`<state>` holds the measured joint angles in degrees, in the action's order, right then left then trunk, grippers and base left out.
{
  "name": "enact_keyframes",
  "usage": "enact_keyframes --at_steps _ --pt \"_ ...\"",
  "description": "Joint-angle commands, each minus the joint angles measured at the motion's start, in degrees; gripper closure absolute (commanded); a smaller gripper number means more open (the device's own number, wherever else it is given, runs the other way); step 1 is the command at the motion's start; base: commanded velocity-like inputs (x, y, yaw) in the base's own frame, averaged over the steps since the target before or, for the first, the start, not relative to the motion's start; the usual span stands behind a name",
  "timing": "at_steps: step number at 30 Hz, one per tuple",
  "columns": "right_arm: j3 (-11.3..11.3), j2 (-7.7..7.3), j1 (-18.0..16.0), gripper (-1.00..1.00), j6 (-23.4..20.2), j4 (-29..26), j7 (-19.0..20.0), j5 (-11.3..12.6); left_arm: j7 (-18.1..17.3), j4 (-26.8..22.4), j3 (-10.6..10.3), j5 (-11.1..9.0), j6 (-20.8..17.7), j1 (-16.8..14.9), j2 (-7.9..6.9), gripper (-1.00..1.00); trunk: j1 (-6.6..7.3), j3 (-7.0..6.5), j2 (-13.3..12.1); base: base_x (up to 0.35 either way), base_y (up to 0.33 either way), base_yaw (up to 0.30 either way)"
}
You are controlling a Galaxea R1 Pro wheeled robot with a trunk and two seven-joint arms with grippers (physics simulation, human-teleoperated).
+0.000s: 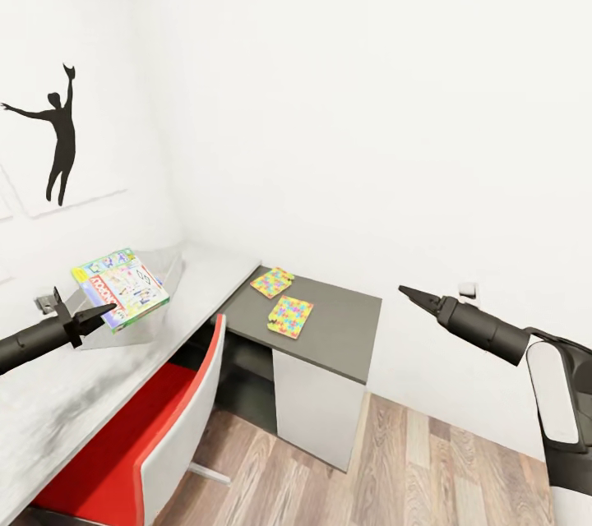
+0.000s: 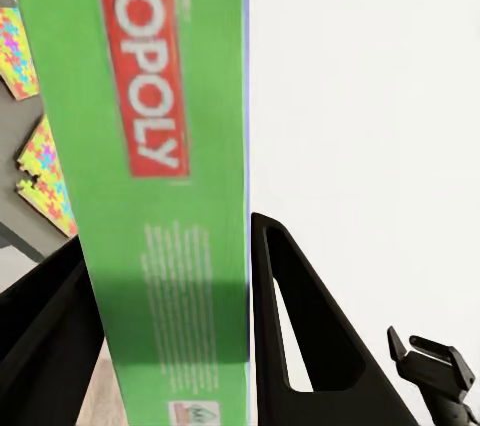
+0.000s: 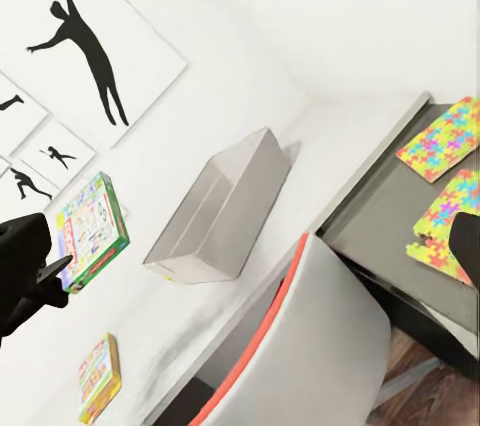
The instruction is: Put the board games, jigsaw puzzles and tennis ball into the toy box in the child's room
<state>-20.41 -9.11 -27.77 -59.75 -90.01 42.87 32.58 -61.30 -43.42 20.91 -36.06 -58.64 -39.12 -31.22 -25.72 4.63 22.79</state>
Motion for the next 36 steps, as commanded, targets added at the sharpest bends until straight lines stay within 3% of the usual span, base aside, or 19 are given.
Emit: enact_keyframes --at_steps 1,17,36 --pt "-0.1 -0.04 -0.1 -1.0 -0.2 0.0 0.4 -0.3 -0.2 0.0 0.1 -0.1 -0.3 -0.1 0.01 1.0 -0.06 0.13 0.1 0.282 -0.129 0.095" --pt "-0.2 -0.13 0.3 -1.0 -0.2 0.1 0.4 -0.3 -0.3 0.0 0.1 -0.2 -0.5 -0.1 0.02 1.0 -0.06 0.13 0.1 0.317 0.018 0.204" --pt "-0.2 -0.29 0.3 -1.0 -0.2 0.2 0.4 -0.2 -0.4 -0.1 0.1 -0.2 -0.5 -0.1 0.02 1.0 -0.06 -0.32 0.1 0.298 0.117 -0.055"
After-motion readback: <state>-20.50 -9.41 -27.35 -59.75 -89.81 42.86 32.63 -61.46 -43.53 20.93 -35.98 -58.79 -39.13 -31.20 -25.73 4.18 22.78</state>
